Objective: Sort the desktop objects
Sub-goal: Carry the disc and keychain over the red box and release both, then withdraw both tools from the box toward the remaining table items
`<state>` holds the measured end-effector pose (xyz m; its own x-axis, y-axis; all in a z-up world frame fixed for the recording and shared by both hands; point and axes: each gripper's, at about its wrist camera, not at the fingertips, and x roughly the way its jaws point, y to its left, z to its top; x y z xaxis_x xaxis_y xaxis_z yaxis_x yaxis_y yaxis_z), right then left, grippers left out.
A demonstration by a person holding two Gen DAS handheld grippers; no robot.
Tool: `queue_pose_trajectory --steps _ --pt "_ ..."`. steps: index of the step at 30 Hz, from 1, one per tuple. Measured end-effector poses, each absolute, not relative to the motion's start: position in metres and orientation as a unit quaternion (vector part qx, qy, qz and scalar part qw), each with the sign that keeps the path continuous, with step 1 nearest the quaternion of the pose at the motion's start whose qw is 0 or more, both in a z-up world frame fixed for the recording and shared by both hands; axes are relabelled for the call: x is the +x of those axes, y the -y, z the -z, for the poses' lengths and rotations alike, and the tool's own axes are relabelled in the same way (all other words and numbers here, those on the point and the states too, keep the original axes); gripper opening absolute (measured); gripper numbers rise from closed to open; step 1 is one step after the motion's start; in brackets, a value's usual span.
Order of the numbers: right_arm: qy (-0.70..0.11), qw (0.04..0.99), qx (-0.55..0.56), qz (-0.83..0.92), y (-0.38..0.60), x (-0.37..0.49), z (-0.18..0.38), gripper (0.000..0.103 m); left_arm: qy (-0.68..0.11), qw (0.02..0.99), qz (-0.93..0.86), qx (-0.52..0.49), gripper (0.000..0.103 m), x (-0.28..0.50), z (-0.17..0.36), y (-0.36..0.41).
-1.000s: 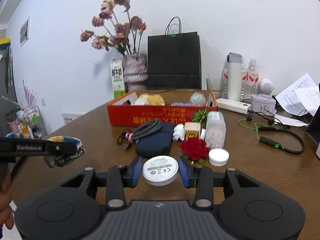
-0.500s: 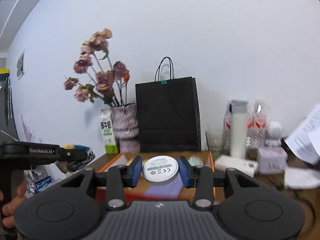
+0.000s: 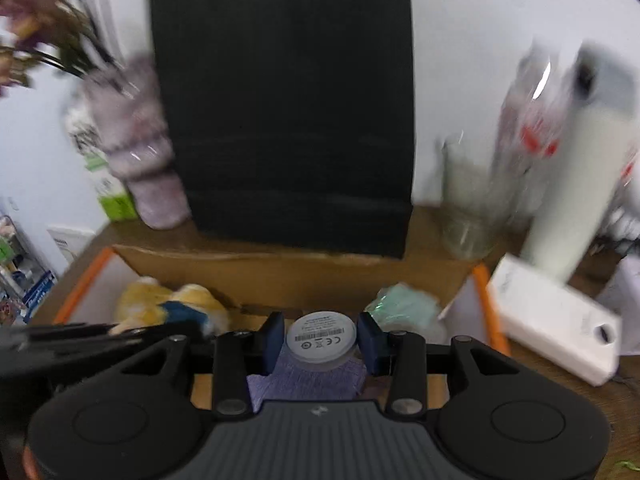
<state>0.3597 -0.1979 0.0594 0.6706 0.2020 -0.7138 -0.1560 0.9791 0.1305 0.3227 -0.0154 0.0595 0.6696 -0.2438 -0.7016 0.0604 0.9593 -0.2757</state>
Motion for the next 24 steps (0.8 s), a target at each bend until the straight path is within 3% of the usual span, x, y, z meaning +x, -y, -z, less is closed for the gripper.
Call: queue_pose_trajectory --steps 1,2,5,9,15,24 --pt "-0.405 0.909 0.030 -0.091 0.196 0.369 -0.053 0.040 -0.407 0.899 0.091 -0.134 0.030 0.325 -0.056 0.010" --pt "-0.413 0.907 0.028 -0.083 0.194 0.377 -0.047 0.048 -0.409 0.894 0.101 -0.156 0.049 0.325 -0.055 0.004" --pt "-0.405 0.911 0.033 -0.073 0.195 0.376 -0.040 0.067 -0.386 0.903 0.109 -0.155 0.067 0.321 -0.065 -0.003" --pt "-0.396 0.913 0.063 -0.074 0.204 0.361 -0.056 0.070 -0.359 0.922 0.092 -0.116 0.073 0.301 -0.090 -0.010" --pt "-0.347 0.929 0.072 -0.107 0.225 0.270 -0.108 0.088 -0.293 0.946 0.078 -0.112 0.101 0.191 -0.130 -0.025" --pt "-0.298 0.944 0.060 -0.128 0.224 0.084 -0.112 0.091 -0.237 0.967 0.073 -0.057 0.103 0.034 -0.120 -0.009"
